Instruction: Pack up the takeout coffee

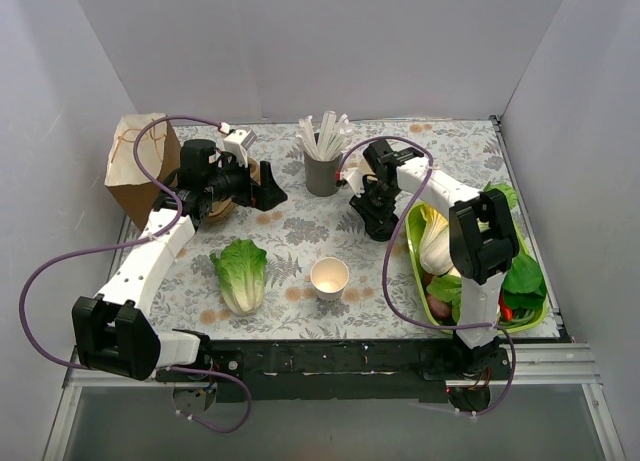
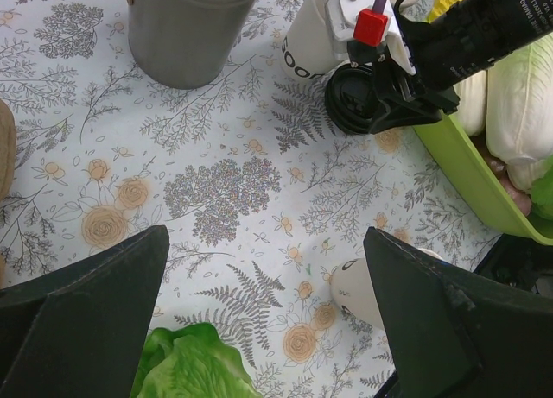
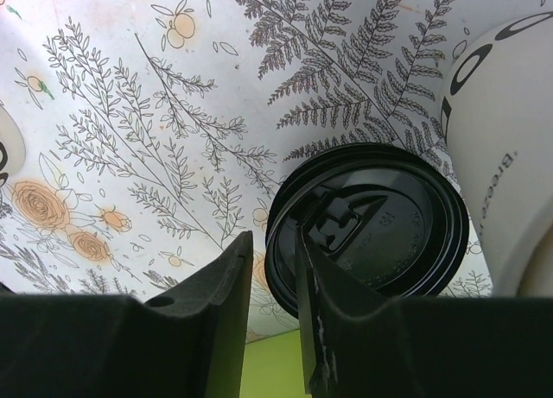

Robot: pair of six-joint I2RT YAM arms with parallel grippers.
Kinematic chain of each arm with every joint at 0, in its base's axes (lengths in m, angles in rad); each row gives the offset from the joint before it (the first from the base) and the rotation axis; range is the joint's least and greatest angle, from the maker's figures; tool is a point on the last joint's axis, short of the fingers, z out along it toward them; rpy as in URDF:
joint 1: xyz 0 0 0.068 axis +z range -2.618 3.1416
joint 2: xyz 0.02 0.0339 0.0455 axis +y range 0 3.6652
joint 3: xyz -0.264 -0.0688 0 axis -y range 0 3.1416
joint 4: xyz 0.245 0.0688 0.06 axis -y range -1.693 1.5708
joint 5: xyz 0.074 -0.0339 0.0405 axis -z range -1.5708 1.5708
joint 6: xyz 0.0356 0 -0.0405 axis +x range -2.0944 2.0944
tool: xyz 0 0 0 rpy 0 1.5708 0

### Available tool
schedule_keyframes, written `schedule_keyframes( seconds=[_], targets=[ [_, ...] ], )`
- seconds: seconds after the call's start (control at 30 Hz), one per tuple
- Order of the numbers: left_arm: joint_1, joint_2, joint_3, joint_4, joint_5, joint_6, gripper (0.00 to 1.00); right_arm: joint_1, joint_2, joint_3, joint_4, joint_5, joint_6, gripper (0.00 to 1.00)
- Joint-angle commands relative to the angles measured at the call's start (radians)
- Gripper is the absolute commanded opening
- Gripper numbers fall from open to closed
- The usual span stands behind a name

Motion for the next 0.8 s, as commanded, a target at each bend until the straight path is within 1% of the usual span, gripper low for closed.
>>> schedule_keyframes(
  seconds=[0.0,0.17,0.2,0.27,0.3,0.43,0.47,0.77],
  targets=[
    [0.006,-0.015,-0.008,0.004,-0.005,0.012,0.98,-0.002,0.011,0.041,-0.001,0.0,0.0,0.31],
    [0.006,-0.018,-0.01,0.003,-0.004,0.014,0.98,-0.002,0.016,0.044,-0.003,0.004,0.002,0.24],
    [0.006,-0.018,-0.01,0.003,-0.004,0.014,0.98,-0.002,0.016,0.045,-0.003,0.004,0.0,0.19],
    [0.007,-0.02,-0.007,0.003,-0.004,0.014,0.98,-0.002,0.013,0.045,-0.008,0.006,0.0,0.15],
    [0.006,-0.02,-0.007,0.003,-0.005,0.014,0.98,-0.002,0.008,0.048,-0.011,0.006,-0.001,0.1],
    [0.006,-0.024,-0.007,0.003,-0.007,0.015,0.98,-0.003,-0.018,0.064,-0.034,0.001,0.0,0.03],
    [0.006,-0.024,-0.008,0.003,-0.005,0.017,0.98,-0.003,-0.027,0.065,-0.043,-0.005,-0.001,0.01],
    [0.004,-0.017,0.002,0.001,0.047,0.041,0.98,-0.002,-0.133,0.039,-0.074,-0.023,-0.006,0.01]
  ],
)
